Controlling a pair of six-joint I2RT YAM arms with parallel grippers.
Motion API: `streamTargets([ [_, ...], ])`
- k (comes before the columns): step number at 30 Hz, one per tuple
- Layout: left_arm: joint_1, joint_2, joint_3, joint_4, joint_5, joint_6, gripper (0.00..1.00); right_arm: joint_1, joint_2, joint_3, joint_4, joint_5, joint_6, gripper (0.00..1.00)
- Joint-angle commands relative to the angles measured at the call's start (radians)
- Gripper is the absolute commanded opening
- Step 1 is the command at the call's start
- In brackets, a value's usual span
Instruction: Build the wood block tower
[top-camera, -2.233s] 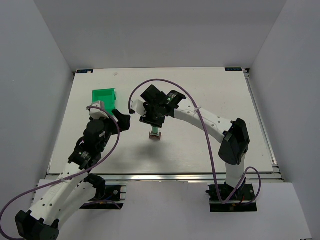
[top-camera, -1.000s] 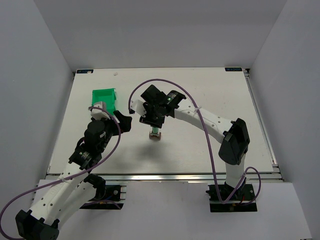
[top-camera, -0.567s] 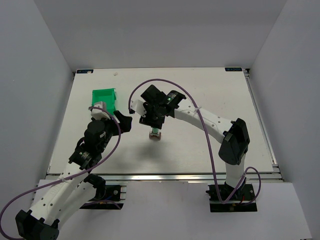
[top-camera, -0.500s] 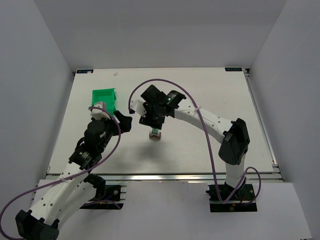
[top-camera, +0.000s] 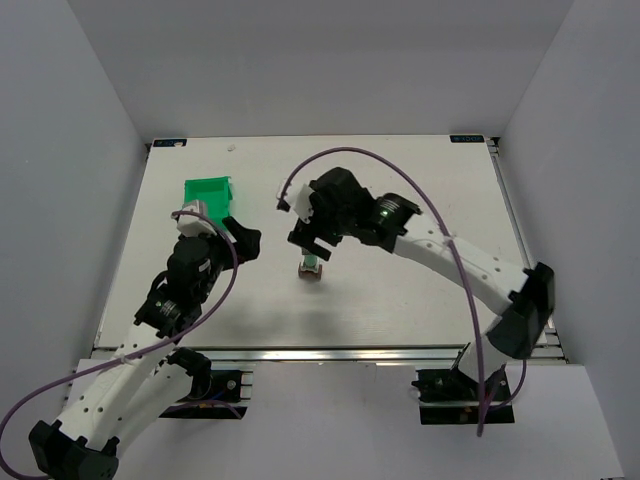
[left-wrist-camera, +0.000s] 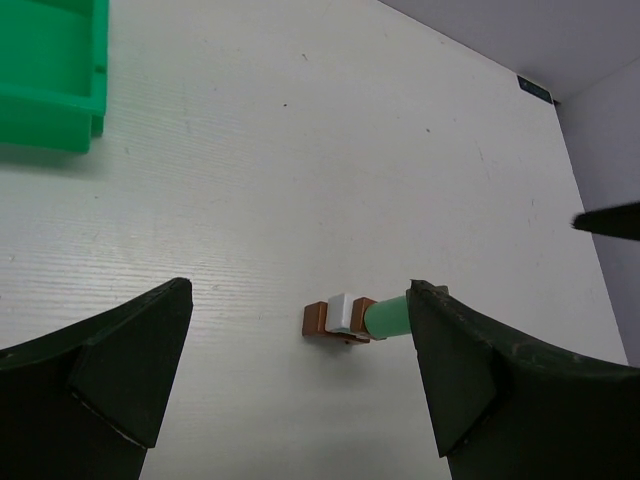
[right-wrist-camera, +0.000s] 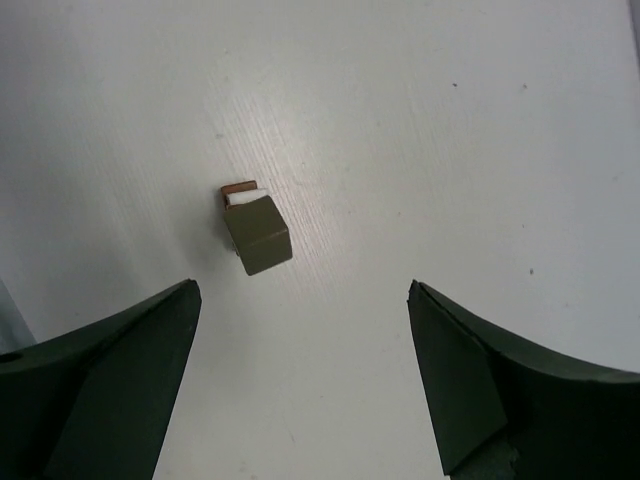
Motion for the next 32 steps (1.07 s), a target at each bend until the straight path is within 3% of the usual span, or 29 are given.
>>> streamTargets([
  [1,0.001,0.011,0.089,-0.107,-0.105,-0.095,0.98,-0.021,-0.147,-0.167,0.212,0.170,0.207,0.89],
  [6,0.003,0.108,0.198,-0.350,-0.256,-0.216,0.98,-0.144,-0.375,-0.543,0.405,0.347,0.483,0.89],
  [9,0.010,0.161,0.220,-0.366,-0.253,-0.227,0.98,-0.233,-0.497,-0.683,0.451,0.468,0.651,0.89],
  [13,0.010,0.220,0.202,-0.326,-0.212,-0.216,0.98,-0.305,-0.568,-0.851,0.382,0.545,0.804,0.89],
  [21,0.010,0.238,0.197,-0.335,-0.233,-0.224,0.98,-0.313,-0.705,-1.030,0.482,0.570,0.920,0.89],
  [32,0.010,0.253,0.203,-0.346,-0.239,-0.230,0.98,-0.313,-0.699,-1.010,0.497,0.627,0.959,0.89],
])
